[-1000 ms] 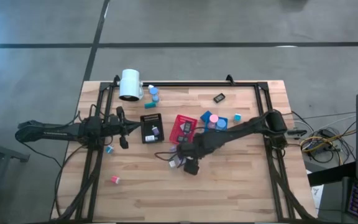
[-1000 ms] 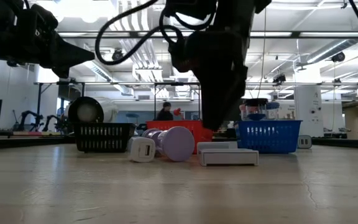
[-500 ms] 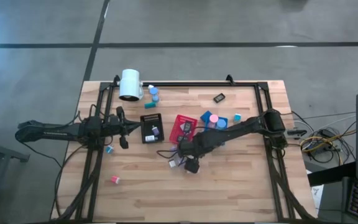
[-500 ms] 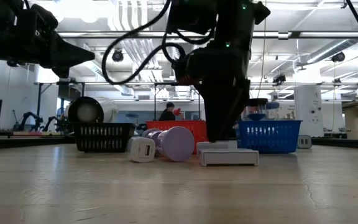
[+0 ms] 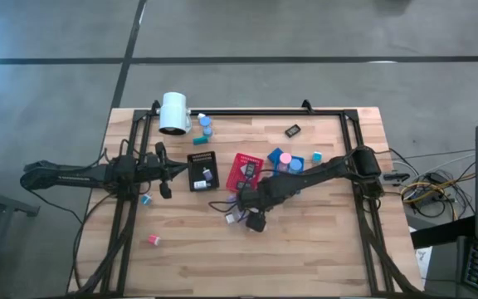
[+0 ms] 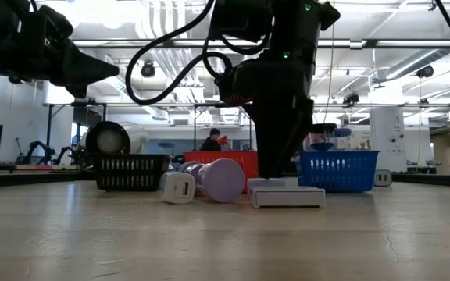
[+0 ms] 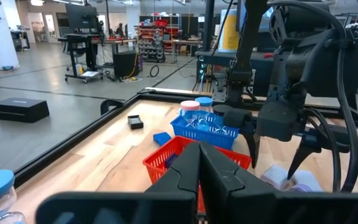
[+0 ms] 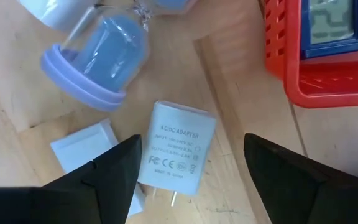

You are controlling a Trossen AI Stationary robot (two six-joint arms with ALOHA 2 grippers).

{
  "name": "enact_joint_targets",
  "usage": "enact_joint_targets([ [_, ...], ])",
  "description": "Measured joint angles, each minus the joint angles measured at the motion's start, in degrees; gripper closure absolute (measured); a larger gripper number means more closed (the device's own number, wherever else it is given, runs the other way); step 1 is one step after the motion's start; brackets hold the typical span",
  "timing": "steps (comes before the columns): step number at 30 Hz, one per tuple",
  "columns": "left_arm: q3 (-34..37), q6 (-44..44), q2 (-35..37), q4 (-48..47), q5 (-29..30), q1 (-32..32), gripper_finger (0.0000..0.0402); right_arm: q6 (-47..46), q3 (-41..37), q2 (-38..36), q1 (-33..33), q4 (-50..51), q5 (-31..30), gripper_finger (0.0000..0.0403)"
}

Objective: Pick & Place Office items
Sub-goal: Put the white charger adapter into the black bin

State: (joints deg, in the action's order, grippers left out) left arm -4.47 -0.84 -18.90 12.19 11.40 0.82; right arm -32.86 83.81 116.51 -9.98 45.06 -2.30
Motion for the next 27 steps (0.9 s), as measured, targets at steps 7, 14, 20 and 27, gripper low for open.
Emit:
enact_joint_targets([
  [7, 0.0, 0.0, 0.0, 0.0, 0.0, 0.0, 0.039, 3.2, -0.7, 0.0, 0.0, 0.1, 2.2, 0.0133],
  [14, 0.0, 0.0, 0.0, 0.0, 0.0, 0.0, 0.039, 7.5, -0.7, 0.0, 0.0, -1.1, 2.2, 0.0141],
  [20, 0.0, 0.0, 0.0, 0.0, 0.0, 0.0, 0.039, 6.9, -1.6, 0.0, 0.0, -2.3, 2.6, 0.0145],
  [27, 0.0, 0.0, 0.0, 0.0, 0.0, 0.0, 0.039, 4.6, -4.1, 0.0, 0.0, -4.9, 2.4, 0.0151],
])
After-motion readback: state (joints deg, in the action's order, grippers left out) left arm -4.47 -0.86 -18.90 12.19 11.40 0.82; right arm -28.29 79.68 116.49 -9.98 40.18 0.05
